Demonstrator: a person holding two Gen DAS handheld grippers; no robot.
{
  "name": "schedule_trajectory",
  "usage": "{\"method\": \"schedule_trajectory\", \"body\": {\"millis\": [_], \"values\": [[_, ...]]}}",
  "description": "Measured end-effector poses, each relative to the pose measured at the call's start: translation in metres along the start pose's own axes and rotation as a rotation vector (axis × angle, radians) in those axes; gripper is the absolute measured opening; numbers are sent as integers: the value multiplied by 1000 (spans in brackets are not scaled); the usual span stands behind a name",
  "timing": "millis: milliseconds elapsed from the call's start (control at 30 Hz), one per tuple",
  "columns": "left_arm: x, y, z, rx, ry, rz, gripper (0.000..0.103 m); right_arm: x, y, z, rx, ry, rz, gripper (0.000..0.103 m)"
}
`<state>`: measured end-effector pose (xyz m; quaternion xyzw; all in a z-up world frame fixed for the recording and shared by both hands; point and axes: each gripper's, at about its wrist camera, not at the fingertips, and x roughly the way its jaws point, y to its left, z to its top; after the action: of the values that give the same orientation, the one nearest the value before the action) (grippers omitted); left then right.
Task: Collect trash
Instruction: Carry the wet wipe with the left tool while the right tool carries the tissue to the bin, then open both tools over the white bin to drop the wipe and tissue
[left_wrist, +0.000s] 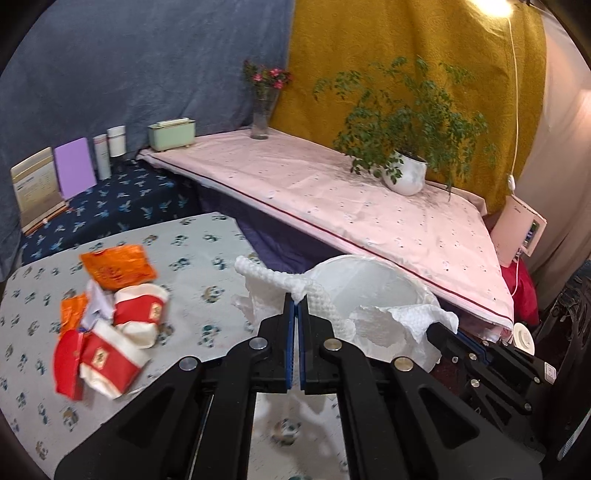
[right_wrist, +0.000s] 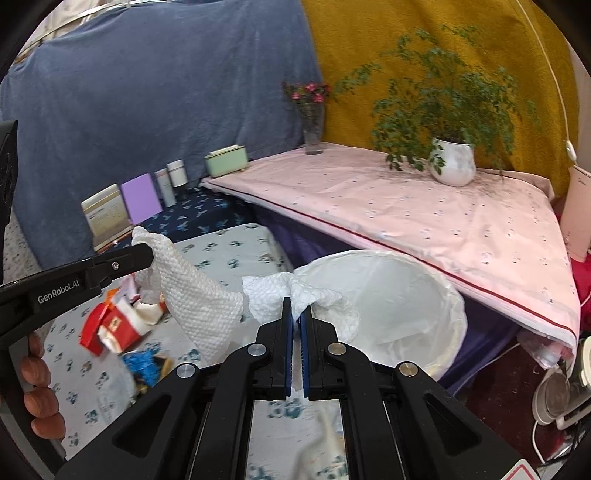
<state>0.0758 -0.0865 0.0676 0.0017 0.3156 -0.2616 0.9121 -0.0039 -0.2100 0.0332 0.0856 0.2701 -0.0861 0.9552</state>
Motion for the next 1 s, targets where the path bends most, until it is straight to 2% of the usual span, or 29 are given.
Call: {"method": "schedule_trajectory", "body": {"millis": [333,533,600,667,733,833,1000], "values": [[63,-50,18,84,40,-115,2,30,-56,12,52,16,-118,4],[90,-63,18,96,82,-134,3,44,-71,17,59,25,-153,5],[96,-63,18,90,91,-134,9,46,-73,18,63,23,-160,7],[99,-62,18,78,94,-132,34,48,-75,19,63,26,-166,8],[97,-59,20,68,82,-124,47,49,-76,19,65,26,-171,15],[93,-57,22,72,65,-105,52,46,-76,20,67,10,-179,28],[86,-47,23,48,55,-85,53,40,-71,21,64,0,-173,28]]}}
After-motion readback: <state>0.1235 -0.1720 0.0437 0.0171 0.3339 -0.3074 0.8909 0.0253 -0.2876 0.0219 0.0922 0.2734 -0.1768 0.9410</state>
